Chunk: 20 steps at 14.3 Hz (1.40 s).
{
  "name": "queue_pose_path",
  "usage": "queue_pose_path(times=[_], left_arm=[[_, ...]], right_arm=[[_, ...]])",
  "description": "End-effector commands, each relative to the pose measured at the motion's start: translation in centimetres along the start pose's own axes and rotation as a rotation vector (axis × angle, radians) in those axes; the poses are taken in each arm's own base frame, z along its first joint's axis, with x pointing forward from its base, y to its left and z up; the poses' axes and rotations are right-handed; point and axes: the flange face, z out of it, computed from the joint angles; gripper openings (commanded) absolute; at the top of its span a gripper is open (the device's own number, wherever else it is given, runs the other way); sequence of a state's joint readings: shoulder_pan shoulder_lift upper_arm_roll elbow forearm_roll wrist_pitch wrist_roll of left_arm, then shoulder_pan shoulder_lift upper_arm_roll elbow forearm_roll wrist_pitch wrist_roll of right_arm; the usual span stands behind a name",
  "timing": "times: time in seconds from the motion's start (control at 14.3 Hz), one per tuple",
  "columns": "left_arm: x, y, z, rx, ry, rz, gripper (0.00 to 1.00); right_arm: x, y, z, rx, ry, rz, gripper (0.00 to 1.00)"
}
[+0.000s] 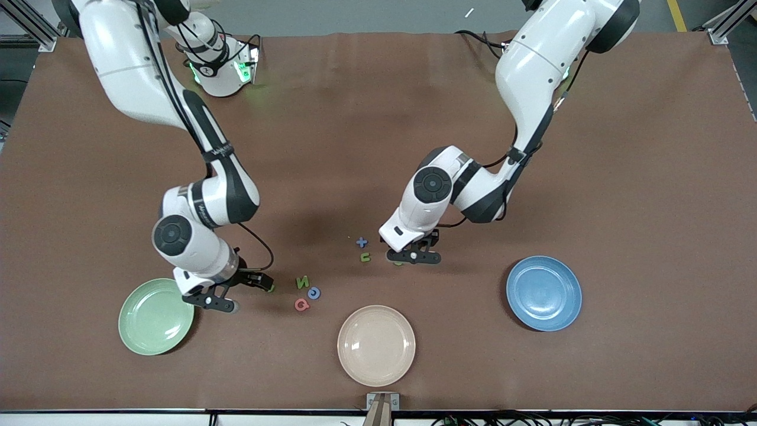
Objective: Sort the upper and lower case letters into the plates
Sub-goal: 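Grasp the green B with the right gripper while the left gripper grasps blue letter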
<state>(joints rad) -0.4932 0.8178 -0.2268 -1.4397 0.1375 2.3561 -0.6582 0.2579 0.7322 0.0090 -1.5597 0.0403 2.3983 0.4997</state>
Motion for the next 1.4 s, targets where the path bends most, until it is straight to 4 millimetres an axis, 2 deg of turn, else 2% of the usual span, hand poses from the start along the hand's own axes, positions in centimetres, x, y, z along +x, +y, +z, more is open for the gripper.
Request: queue_pose_path(times=[0.0, 0.14, 0.28, 0.42, 0.49, 0.56, 0.63, 0.7, 0.84, 0.91, 1.05, 1.12, 1.19, 1.33], left_arm=[[-0.3, 1.1, 1.1, 0.018, 0.013, 0.035, 0.66], [-1.0, 1.3, 2.6, 0.028, -0.004, 0.044, 0.56], [-1.3, 1.2, 3.6, 0.035, -0.016, 0.052, 0.43], [-1.4, 1.7, 3.5, 0.032, -0.013, 0.057, 0.4], [-1.5, 1.8, 3.4, 0.031, -0.012, 0.058, 0.33], [-1.5, 1.8, 3.4, 0.031, -0.012, 0.058, 0.21], [-1.7, 2.2, 3.4, 0.03, -0.013, 0.057, 0.05], [-2.0, 2.6, 3.2, 0.03, -0.012, 0.064, 0.0], [-1.4, 1.8, 2.7, 0.037, -0.011, 0.056, 0.0], [-0.2, 0.5, 1.8, 0.049, 0.005, 0.042, 0.0], [2.3, -3.3, -1.5, 0.123, 0.013, -0.008, 0.0], [4.3, -6.9, -3.8, 0.167, 0.009, -0.056, 0.0], [5.5, -9.7, -5.2, 0.181, 0.001, -0.083, 0.0], [7.6, -15.4, -6.9, 0.202, -0.019, -0.134, 0.01]], right_arm=[[-0.1, 0.0, 3.3, -0.006, -0.008, 0.088, 1.0], [-0.3, -0.1, 4.4, -0.011, -0.016, 0.096, 1.0], [-0.4, -0.3, 4.7, -0.011, -0.021, 0.097, 0.95], [-0.8, -0.9, 4.7, -0.011, -0.022, 0.087, 0.89], [-1.1, -1.4, 4.7, -0.012, -0.021, 0.077, 0.85], [-1.1, -1.4, 4.7, -0.013, -0.023, 0.075, 0.8], [-1.1, -1.4, 4.7, -0.013, -0.021, 0.072, 0.76], [-1.2, -1.5, 4.7, -0.016, -0.019, 0.066, 0.71], [-1.2, -1.6, 4.6, -0.02, -0.016, 0.047, 0.6], [-1.2, -1.6, 4.5, -0.028, -0.011, 0.032, 0.54], [-1.1, -1.5, 4.5, -0.034, -0.006, 0.024, 0.39], [-1.2, -1.5, 4.6, -0.036, -0.008, 0.026, 0.32], [-1.1, -1.5, 4.5, -0.035, -0.007, 0.026, 0.26], [-1.0, -1.5, 4.1, -0.035, -0.005, 0.025, 0.12]])
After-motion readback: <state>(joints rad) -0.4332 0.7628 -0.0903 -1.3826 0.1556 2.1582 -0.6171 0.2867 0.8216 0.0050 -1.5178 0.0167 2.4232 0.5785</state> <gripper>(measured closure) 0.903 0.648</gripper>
